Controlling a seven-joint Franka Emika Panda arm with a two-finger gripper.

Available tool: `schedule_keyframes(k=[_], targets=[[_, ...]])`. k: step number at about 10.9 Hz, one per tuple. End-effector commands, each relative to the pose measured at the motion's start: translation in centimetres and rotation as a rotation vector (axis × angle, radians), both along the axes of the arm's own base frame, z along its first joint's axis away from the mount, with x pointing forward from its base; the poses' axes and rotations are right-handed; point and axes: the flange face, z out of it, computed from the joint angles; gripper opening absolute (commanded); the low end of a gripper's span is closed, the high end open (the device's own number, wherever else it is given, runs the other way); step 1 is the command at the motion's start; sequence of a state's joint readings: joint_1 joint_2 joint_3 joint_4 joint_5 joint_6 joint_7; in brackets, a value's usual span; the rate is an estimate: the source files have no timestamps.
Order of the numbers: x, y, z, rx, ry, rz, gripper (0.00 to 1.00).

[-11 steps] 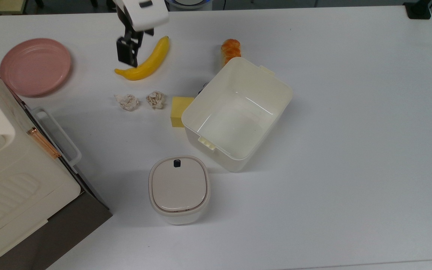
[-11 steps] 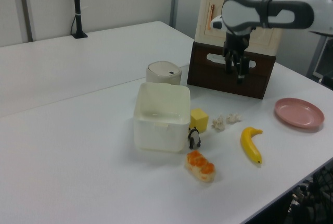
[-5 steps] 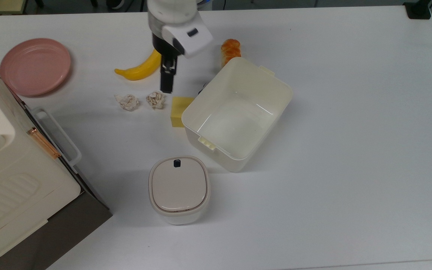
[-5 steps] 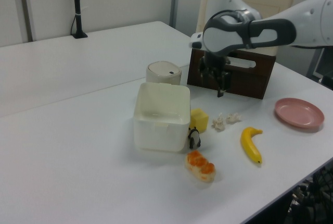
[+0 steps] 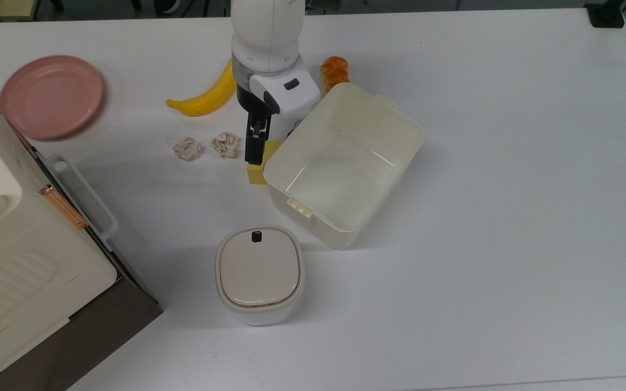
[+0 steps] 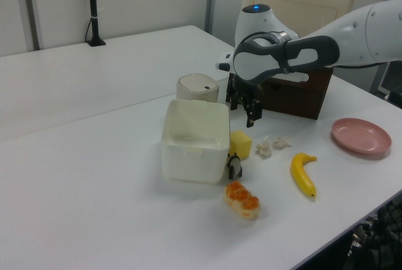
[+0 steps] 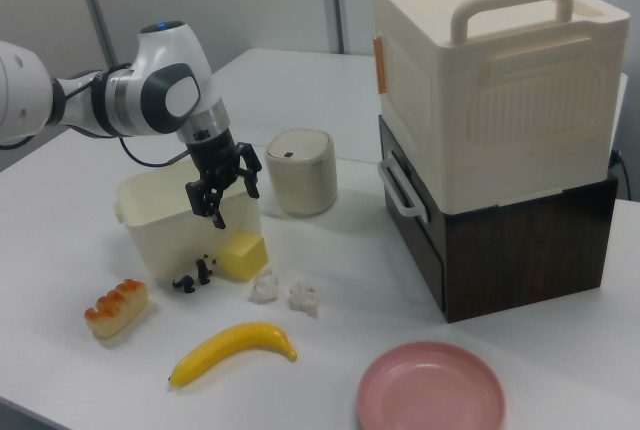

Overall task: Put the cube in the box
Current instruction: 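Close the gripper on the yellow cube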

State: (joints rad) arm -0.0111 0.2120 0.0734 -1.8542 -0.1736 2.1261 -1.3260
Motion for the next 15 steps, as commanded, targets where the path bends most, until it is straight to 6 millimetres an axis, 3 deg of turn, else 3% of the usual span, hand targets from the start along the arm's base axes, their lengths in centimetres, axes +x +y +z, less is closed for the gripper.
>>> schedule_keyframes(k=[1, 7, 12, 15], targets=[[-0.8, 0.3, -0.7, 0.01, -0.02, -0.104, 1.0], [-1.2, 0.0, -2.2, 0.045, -0.038, -0.171, 1.0], [-1.0, 0.0, -2.2, 0.116, -0.045, -0.172, 1.0], [-0.8, -0.3, -4.2, 0.117, -0.01, -0.136, 1.0]])
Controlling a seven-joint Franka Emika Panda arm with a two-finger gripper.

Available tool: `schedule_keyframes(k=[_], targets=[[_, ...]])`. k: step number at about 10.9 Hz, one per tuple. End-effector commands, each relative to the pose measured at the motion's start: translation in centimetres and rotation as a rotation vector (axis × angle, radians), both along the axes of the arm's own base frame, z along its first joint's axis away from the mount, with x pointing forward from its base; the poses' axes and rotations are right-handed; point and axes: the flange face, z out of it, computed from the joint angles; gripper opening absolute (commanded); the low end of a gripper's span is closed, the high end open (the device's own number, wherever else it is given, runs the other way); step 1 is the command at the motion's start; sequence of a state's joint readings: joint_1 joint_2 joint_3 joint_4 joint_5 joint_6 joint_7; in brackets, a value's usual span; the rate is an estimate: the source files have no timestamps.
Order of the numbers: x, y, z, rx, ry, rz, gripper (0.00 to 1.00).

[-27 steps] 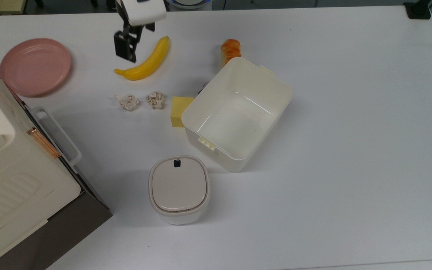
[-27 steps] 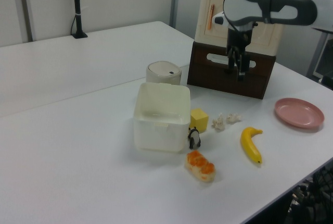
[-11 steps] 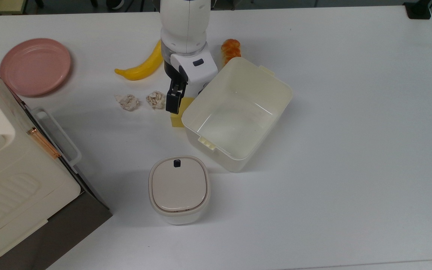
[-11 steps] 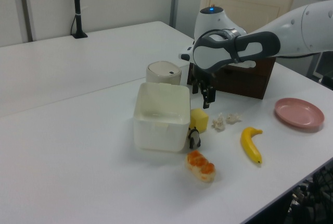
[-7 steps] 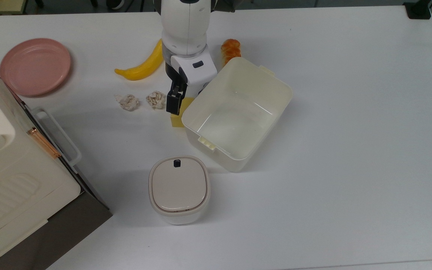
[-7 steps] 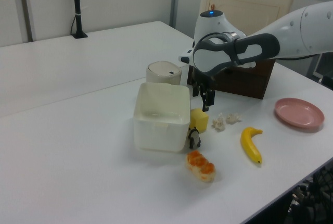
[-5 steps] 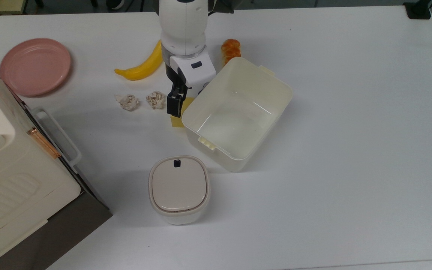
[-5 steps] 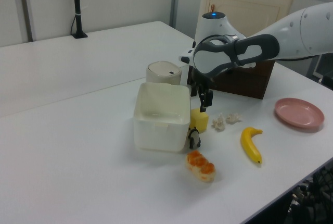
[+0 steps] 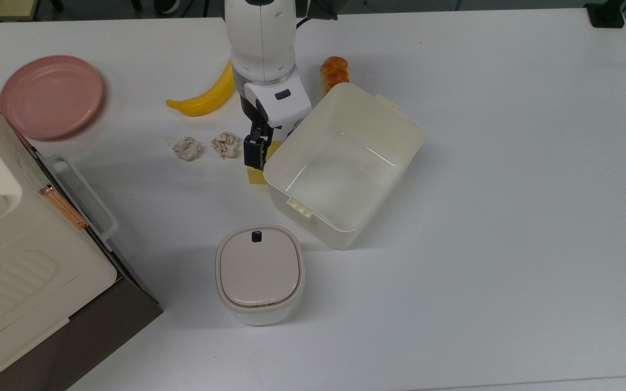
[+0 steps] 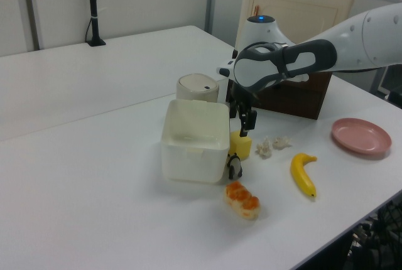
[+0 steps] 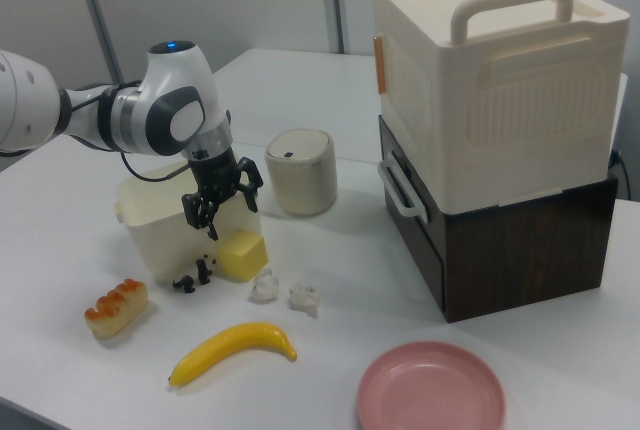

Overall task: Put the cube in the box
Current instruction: 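Close the gripper on the yellow cube, then lift the yellow cube up off the table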

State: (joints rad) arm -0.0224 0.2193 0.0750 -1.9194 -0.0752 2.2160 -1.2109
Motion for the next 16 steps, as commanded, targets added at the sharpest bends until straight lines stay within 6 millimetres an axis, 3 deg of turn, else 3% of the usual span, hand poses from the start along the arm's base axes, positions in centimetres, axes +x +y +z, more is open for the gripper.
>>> schedule_keyframes(k=[1, 5, 8, 9, 10, 11, 16], targets=[[-0.1, -0.2, -2.1, 0.018, 0.017, 0.03, 1.0], [0.4, -0.6, -3.9, 0.02, 0.021, 0.025, 1.0], [0.4, -0.6, -4.2, 0.019, 0.024, 0.027, 1.0], [0.5, -0.6, -4.4, 0.018, 0.027, 0.027, 0.77], [0.6, -0.5, -4.3, 0.019, 0.024, 0.016, 0.38], [0.7, -0.5, -4.2, 0.019, 0.023, 0.02, 0.31], [0.7, -0.6, -3.7, 0.019, 0.015, 0.011, 0.32]])
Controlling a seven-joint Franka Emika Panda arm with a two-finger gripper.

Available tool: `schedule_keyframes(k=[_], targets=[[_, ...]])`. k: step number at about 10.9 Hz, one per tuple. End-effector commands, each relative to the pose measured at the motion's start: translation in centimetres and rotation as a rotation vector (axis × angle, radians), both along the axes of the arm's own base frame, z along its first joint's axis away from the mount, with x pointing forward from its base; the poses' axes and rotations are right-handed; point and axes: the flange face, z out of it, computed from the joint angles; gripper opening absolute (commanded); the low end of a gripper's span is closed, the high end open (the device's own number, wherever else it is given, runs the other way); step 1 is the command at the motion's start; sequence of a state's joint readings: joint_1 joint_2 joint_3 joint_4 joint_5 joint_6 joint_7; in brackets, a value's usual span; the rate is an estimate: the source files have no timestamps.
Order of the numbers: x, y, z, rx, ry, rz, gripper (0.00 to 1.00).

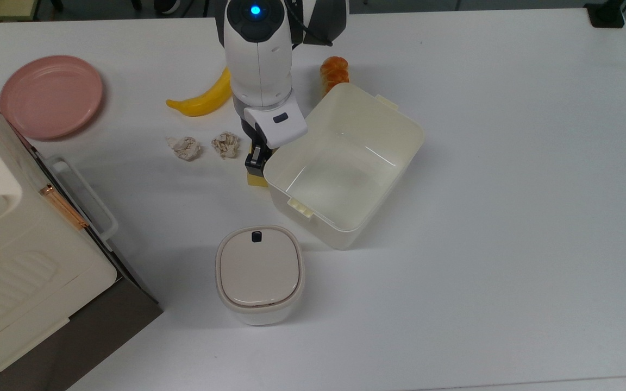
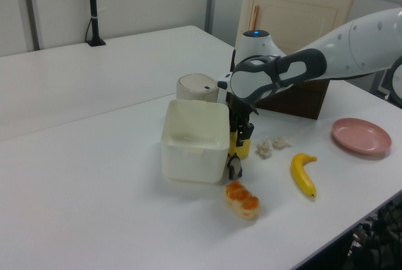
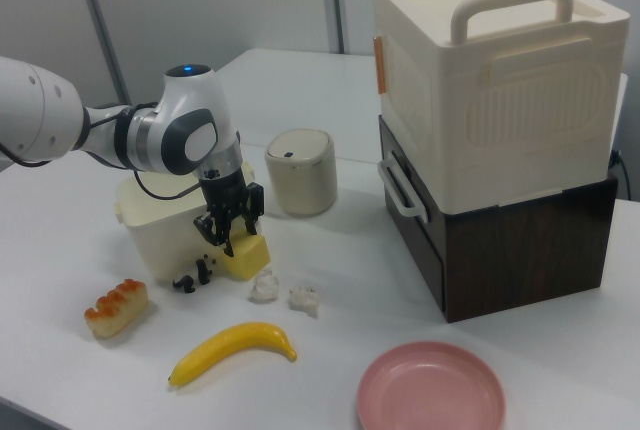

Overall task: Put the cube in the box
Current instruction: 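Lift the yellow cube up off the table, then carry the cube over the cream box and release it inside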

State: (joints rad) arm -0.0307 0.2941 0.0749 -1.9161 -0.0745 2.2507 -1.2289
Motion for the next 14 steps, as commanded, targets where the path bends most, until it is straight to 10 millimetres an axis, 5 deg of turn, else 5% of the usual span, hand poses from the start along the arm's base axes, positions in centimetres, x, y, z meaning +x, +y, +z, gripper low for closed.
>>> schedule_keyframes(k=[1, 4, 8, 11, 14], targets=[[0.4, -0.8, 1.6, 0.014, -0.041, -0.012, 0.32], [0.4, -2.8, 6.5, 0.012, -0.12, -0.063, 0.32], [-0.6, -3.7, 15.7, 0.014, -0.273, -0.094, 0.36], [-0.3, 0.9, 19.9, 0.042, -0.307, -0.03, 0.35], [-0.7, 8.1, 19.3, 0.066, -0.3, 0.061, 0.35]])
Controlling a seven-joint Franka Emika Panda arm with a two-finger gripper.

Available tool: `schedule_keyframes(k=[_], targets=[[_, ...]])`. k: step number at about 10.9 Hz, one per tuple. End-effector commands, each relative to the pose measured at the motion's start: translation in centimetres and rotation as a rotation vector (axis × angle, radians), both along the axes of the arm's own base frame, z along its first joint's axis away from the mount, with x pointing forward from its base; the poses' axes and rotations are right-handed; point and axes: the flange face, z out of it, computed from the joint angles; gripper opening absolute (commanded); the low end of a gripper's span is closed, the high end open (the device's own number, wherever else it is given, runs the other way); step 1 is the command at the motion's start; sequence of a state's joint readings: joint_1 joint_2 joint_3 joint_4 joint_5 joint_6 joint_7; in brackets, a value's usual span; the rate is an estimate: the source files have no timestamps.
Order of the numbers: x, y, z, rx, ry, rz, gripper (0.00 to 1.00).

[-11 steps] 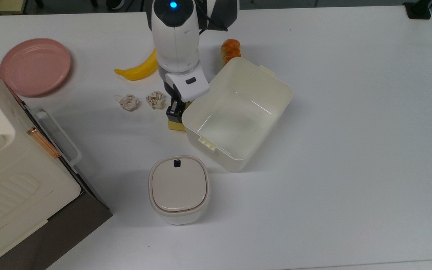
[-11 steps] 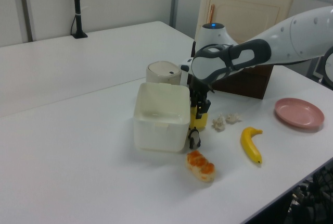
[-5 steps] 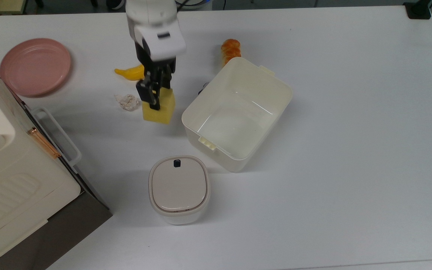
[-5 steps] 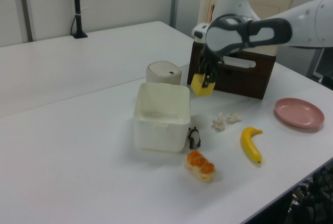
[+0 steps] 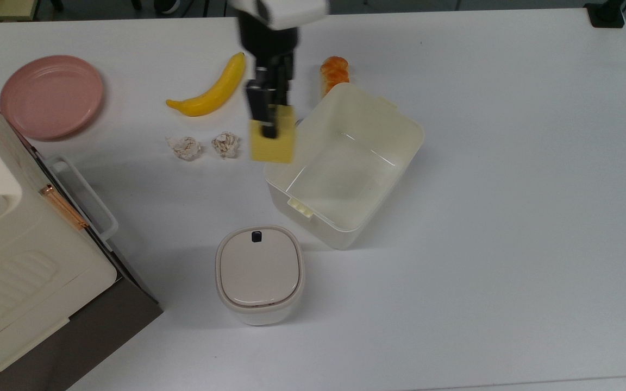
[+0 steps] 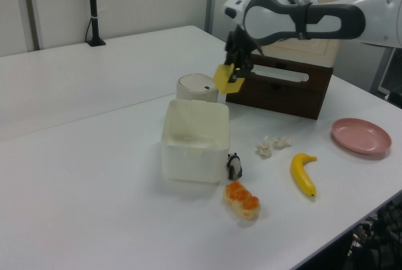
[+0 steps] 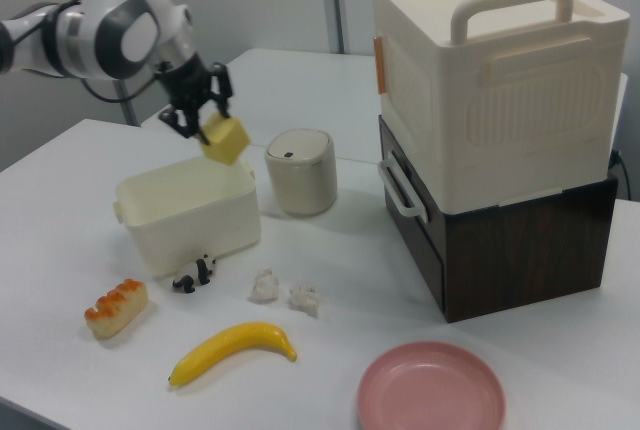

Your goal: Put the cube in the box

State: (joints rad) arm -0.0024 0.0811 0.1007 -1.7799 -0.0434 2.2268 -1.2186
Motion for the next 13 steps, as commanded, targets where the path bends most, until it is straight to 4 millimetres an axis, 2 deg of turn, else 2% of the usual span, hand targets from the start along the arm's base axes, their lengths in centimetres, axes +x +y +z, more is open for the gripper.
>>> schedule_keyframes(k=[1, 2, 3, 4, 10, 11, 13], targets=[[-0.5, 6.4, -1.2, 0.02, 0.035, 0.065, 0.36], [-0.4, 7.7, -1.4, 0.021, 0.037, 0.084, 0.44], [-0.3, 8.9, -2.4, 0.016, 0.047, 0.106, 0.86], [0.1, 9.5, -2.9, 0.02, 0.031, 0.114, 1.0], [0.2, 9.4, -1.8, 0.035, 0.007, 0.103, 1.0], [0.2, 8.7, -1.5, 0.045, 0.008, 0.064, 1.0], [0.4, 8.5, -2.5, 0.046, 0.034, 0.017, 1.0]])
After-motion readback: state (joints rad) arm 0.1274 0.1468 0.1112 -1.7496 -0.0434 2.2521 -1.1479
